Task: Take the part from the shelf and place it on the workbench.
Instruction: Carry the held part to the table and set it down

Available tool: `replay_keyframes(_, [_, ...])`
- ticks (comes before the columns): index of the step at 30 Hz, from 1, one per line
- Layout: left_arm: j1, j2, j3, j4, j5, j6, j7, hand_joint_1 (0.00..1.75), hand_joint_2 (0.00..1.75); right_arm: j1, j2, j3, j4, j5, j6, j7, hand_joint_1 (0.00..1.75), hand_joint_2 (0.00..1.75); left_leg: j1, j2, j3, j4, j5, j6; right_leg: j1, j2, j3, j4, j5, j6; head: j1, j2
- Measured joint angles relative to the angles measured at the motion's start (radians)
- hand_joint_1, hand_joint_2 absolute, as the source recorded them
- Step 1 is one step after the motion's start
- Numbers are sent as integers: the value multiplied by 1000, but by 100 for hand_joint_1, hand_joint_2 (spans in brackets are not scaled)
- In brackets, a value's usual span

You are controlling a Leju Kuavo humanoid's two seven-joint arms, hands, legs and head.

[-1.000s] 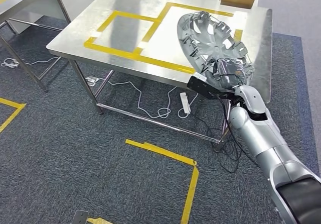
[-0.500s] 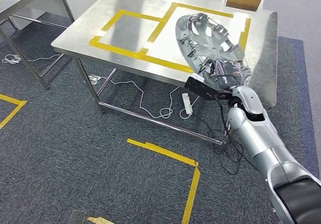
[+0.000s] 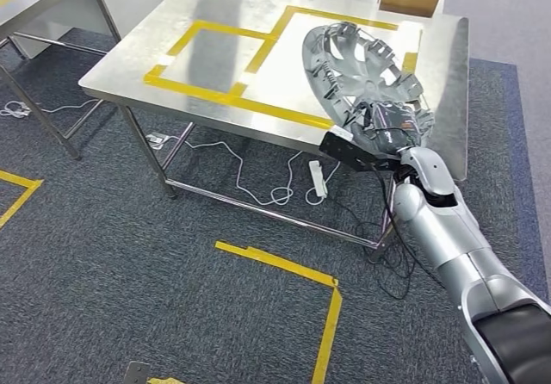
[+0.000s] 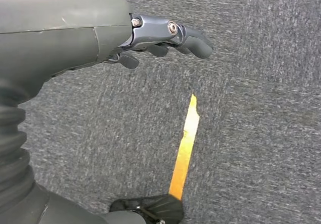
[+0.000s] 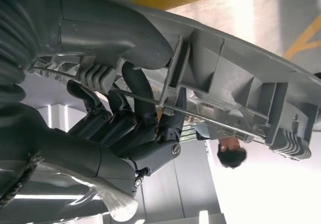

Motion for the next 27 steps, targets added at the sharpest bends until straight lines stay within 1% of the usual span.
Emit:
replay_keyframes(1, [0, 0, 0, 0, 0, 0, 0, 0, 175, 0, 0, 0, 0, 0, 0, 0, 175, 175, -2, 0, 8, -21, -1, 3, 1, 0, -2, 0, 0, 4, 0, 0])
replay_keyframes(3, [1, 0, 0, 0, 0, 0, 0, 0, 175, 0, 0, 0, 0, 0, 0, 0, 175, 175, -3, -1, 12, -34, -7, 10, 2, 0, -5, -3, 0, 16, 1, 0])
replay_keyframes(4, [3, 0, 0, 0, 0, 0, 0, 0, 175, 0, 0, -1, 0, 0, 0, 0, 175, 175, -2, -1, 14, -38, -6, 14, 0, -1, -8, -1, -5, 21, 1, 0])
replay_keyframes(5, [2, 1, 0, 0, 1, 0, 0, 0, 175, 0, 0, -1, 0, 0, 0, 0, 175, 175, 0, -1, 16, -43, -4, 20, 0, -1, -17, 15, -17, 24, 1, 0])
replay_keyframes(6, [2, 1, 0, 0, 1, 0, 0, 0, 175, 0, 0, -1, 0, 0, 0, -1, 175, 175, 1, -1, 19, -47, -2, 25, 0, -1, -35, 52, -39, 26, 2, 0])
replay_keyframes(7, [1, 0, 0, 0, 1, 0, 0, 0, 175, 1, 0, -1, 0, 0, 0, -1, 175, 175, 1, -1, 20, -48, -3, 29, 0, -1, -64, 111, -67, 26, 3, 0])
replay_keyframes(8, [0, 0, 0, 0, 1, 0, 0, 0, 175, 2, 0, 0, 0, 0, 0, -1, 175, 175, 0, -1, 20, -48, -3, 32, 0, 0, -100, 183, -96, 27, 3, 0])
replay_keyframes(9, [1, -1, 0, 0, 1, 0, 0, 0, 175, 3, 0, 0, 0, 0, 0, -1, 175, 175, -1, -2, 20, -47, -5, 34, 0, 0, -134, 246, -115, 28, 3, 0])
replay_keyframes(10, [2, -1, 0, 0, 1, 0, 0, 0, 175, 4, 0, 0, 0, 0, 0, -1, 175, 175, -2, -2, 22, -47, -6, 35, 0, 0, -156, 281, -116, 30, 3, 0])
replay_keyframes(11, [2, -1, 0, 0, 1, 0, 0, 0, 175, 5, 0, 0, 0, 0, 0, -1, 175, 175, -2, -3, 24, -46, -8, 35, 0, 0, -160, 276, -97, 30, 3, 0])
replay_keyframes(12, [3, -1, 0, 0, 1, 0, 0, 0, 175, 5, 0, 0, 0, 0, 0, -1, 175, 175, -2, -4, 28, -46, -10, 35, 0, -1, -142, 229, -60, 30, 3, 0])
replay_keyframes(13, [2, -2, 0, 0, 1, 0, 0, 0, 175, 4, 0, -1, 0, 0, 0, 0, 175, 175, -2, -5, 32, -45, -14, 32, 0, -1, -112, 156, -19, 28, 4, 0])
replay_keyframes(14, [2, -2, 0, 0, 1, 0, 0, 0, 175, 3, 0, -1, 0, 0, 0, 0, 175, 175, -4, -5, 34, -44, -17, 29, 1, -2, -79, 90, 11, 27, 3, 0])
replay_keyframes(15, [1, -2, 0, 0, 1, 0, 0, 0, 175, 2, 0, -1, 1, 0, 0, 0, 175, 175, -5, -6, 34, -42, -20, 25, 2, -2, -52, 36, 27, 24, 4, 0])
replay_keyframes(16, [1, -2, 0, 0, 1, 0, 0, 0, 175, 1, 0, -1, 1, 0, 0, -1, 175, 175, -6, -5, 32, -40, -21, 21, 4, -2, -38, 8, 29, 21, 3, 0])
replay_keyframes(18, [1, -2, 0, 0, 1, 0, 0, 0, 175, 1, 0, -1, 1, 0, 0, -1, 175, 175, -8, -5, 28, -37, -21, 14, 6, -1, -32, -1, 22, 13, 3, 0])
replay_keyframes(19, [2, -1, 0, 0, 1, 0, 0, 0, 175, 2, 0, -1, 0, 0, 0, -1, 175, 175, -7, -5, 28, -34, -25, 9, 4, -1, -30, -2, 22, 8, 2, 0])
replay_keyframes(20, [2, -1, 0, 0, 1, 0, 0, 0, 175, 1, 0, -1, 0, 0, 0, -1, 175, 175, -6, -4, 23, -19, -36, 3, 2, -2, -27, -3, 21, 2, 2, 0])
replay_keyframes(21, [1, -1, 0, 0, 1, 0, 0, 0, 175, 1, 0, -1, 0, 0, 0, 0, 175, 175, -5, -3, 10, 14, -56, -3, -1, -3, -23, -5, 21, -3, 0, 0])
replay_keyframes(22, [2, -1, 0, 0, 1, 0, 0, 0, 175, 1, 0, -1, 0, 0, 0, 0, 175, 175, -3, -2, -14, 68, -84, -9, -2, -4, -19, -5, 20, -7, -1, 0])
replay_keyframes(23, [2, -1, 0, 0, 1, 0, 0, 0, 175, 1, 0, -1, 0, 0, 0, 1, 175, 175, 0, -1, -46, 138, -115, -13, -2, -5, -17, -5, 18, -10, -2, 0])
replay_keyframes(24, [2, -1, 0, 0, 1, 0, 0, 0, 175, 2, 0, -1, 0, 0, 0, 1, 175, 175, 2, 0, -80, 205, -139, -16, -2, -5, -16, -5, 17, -12, -2, 0])
replay_keyframes(25, [3, -1, 0, 0, 1, 0, 0, 0, 175, 2, 0, 0, 0, 0, 0, 1, 175, 175, 4, 0, -104, 248, -146, -18, -2, -4, -14, -4, 16, -12, -2, 0])
replay_keyframes(26, [3, -1, 0, 0, 1, 0, 0, 0, 175, 2, 0, 0, 0, 0, 0, 1, 175, 175, 5, 0, -112, 256, -134, -18, -2, -3, -11, -4, 14, -12, -2, 0])
replay_keyframes(27, [3, -1, 0, 0, 1, 0, 0, 0, 175, 2, 0, 0, 0, 0, 1, 1, 175, 175, 6, 0, -100, 220, -102, -17, -2, -2, -7, -4, 11, -11, -2, 0])
